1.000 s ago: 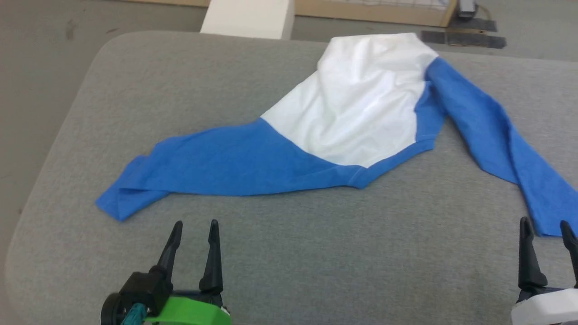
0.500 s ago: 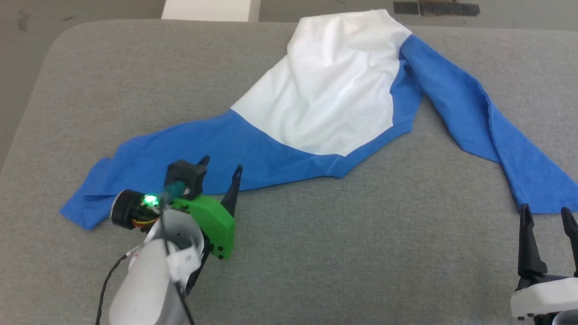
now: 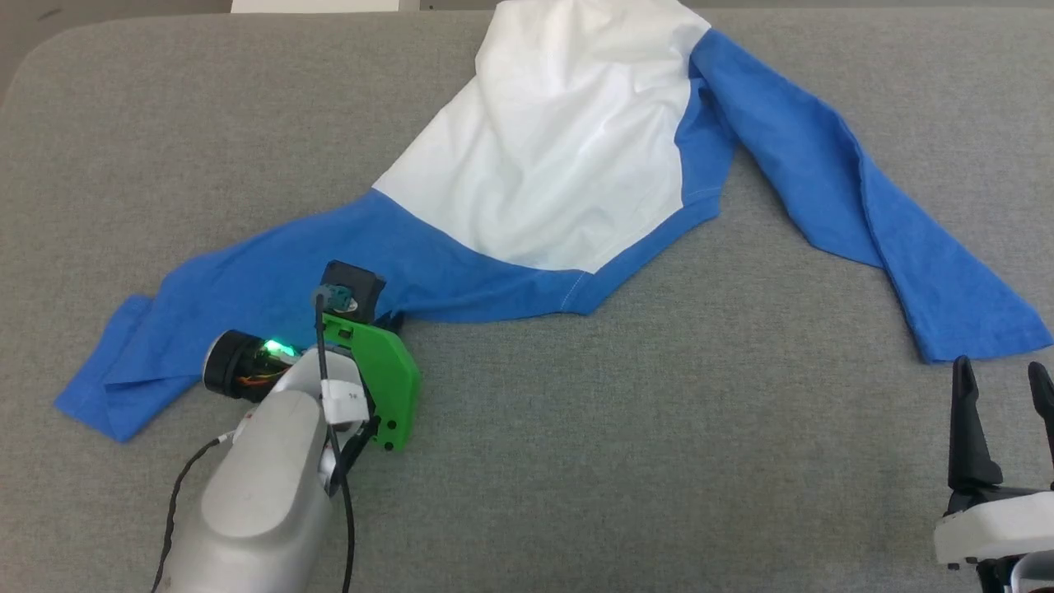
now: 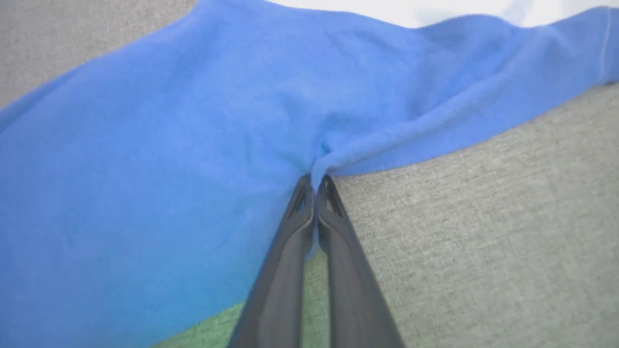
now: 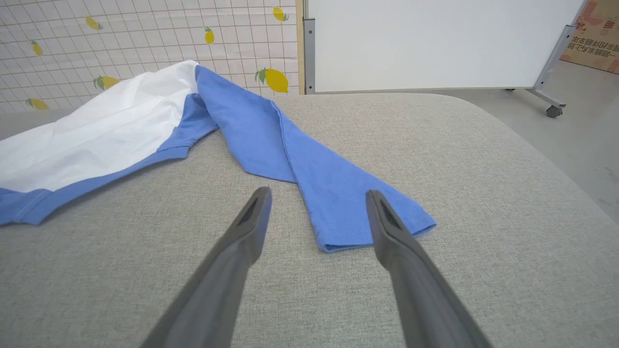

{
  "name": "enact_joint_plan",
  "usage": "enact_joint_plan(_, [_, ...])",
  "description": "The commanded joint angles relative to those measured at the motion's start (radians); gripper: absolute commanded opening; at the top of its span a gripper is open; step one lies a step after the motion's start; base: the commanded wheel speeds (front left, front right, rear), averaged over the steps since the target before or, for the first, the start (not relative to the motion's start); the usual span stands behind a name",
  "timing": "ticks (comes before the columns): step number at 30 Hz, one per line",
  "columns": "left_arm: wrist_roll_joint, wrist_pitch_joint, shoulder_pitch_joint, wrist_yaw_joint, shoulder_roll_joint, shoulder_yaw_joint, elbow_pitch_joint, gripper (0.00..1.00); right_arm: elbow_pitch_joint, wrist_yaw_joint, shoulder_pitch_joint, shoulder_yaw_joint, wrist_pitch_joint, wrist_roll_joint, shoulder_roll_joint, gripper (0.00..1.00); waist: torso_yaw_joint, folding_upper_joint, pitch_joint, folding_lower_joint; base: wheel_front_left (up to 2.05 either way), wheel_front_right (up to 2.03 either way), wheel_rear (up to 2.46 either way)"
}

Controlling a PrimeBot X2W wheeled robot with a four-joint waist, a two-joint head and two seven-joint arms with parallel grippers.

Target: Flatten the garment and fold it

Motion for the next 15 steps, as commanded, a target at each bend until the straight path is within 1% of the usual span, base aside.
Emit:
enact_joint_plan(1, [-0.009,-0.007,0.013,-0.005,0.001,-0.013,0.032,0.0,-0.004,-0.001,-0.015,-0.002,0.005,-0.007,0.001,1.0,0.009,-0.0001,-0.006,0.0001,0.0,0.0,0.0])
enact_joint_plan(8, [-0.061,-0.112,0.025,-0.007,-0.033,-0.024,0.029,0.0,-0.006,-0.001,-0.01,0.007,0.015,-0.012,0.001,1.0,0.052,-0.0001,-0.05,0.0001,0.0,0.0,0.0])
enact_joint_plan(13, [-0.129,-0.163,0.092,-0.007,-0.039,0.003,-0.061,0.0,-0.008,-0.001,0.003,0.004,0.023,-0.01,0.001,1.0,0.085,-0.0001,-0.079,0.0001,0.0,0.0,0.0])
enact_joint_plan(15, [-0.156,-0.169,0.14,-0.002,-0.028,0.026,-0.121,0.0,-0.01,-0.001,0.007,0.003,0.026,-0.008,0.001,1.0,0.097,-0.0001,-0.086,0.0001,0.0,0.0,0.0])
